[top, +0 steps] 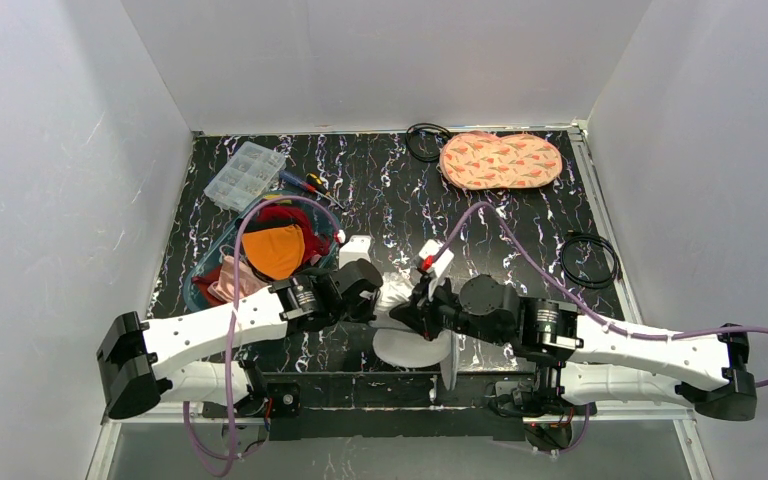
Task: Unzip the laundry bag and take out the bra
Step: Pick up the bra from the laundry bag.
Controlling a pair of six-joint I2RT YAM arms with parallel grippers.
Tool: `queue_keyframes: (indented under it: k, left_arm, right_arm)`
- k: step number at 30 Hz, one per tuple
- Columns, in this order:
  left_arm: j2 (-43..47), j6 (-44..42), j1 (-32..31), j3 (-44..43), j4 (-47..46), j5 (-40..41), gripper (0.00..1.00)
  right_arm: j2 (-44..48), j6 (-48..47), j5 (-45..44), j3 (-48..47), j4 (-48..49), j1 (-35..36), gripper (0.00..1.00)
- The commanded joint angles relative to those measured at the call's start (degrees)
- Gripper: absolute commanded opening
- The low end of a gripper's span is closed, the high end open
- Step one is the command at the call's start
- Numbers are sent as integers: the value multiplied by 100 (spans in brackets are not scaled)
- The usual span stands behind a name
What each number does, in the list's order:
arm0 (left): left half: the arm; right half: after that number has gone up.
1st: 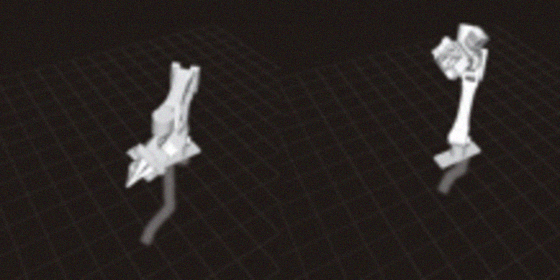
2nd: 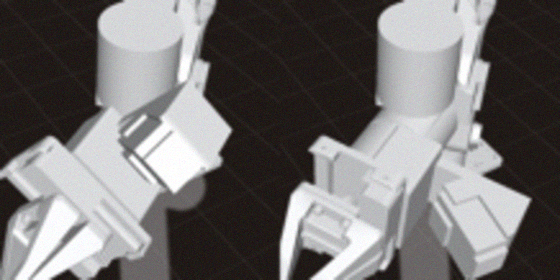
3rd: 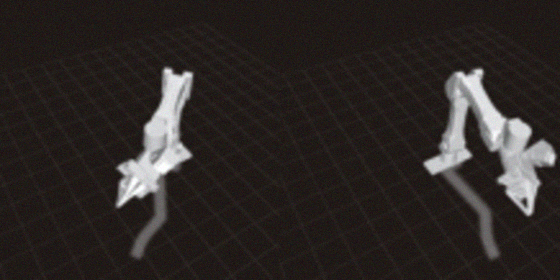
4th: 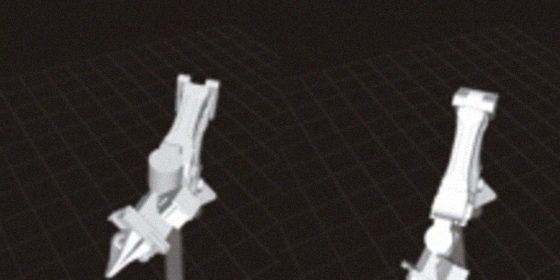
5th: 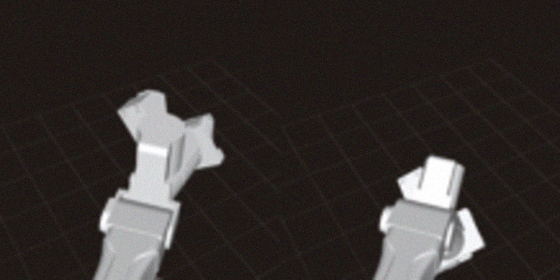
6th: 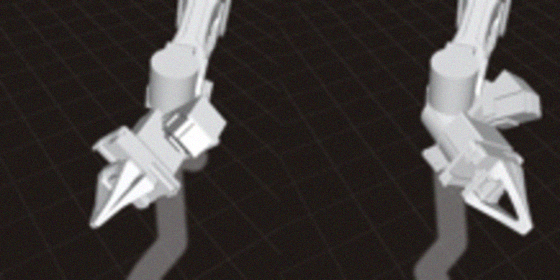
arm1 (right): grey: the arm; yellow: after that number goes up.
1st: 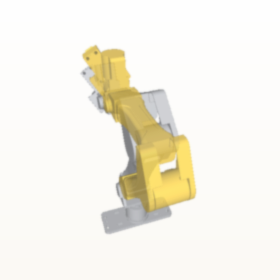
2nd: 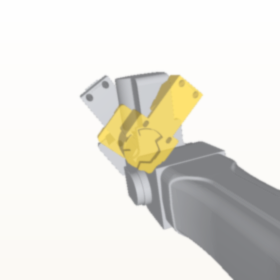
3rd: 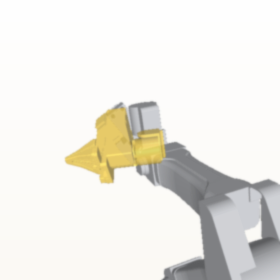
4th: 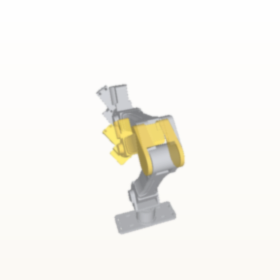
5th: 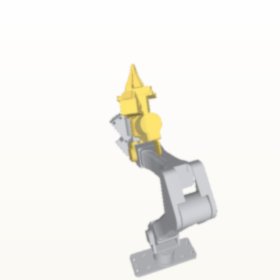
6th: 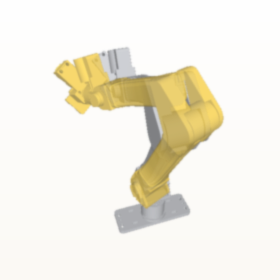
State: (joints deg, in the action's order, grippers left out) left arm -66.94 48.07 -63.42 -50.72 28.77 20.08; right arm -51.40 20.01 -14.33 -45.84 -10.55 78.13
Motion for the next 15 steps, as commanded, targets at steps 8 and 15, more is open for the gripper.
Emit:
queue_keyframes:
  k: [8,15]
  left_arm:
    - [-247,62,400,-189,-133,430,0]
    - [-412,17,505,-527,-268,550,0]
  right_arm:
    - [601,-228,-2520,-143,289,10,1]
    - [246,-430,-3070,-107,714,-29,1]
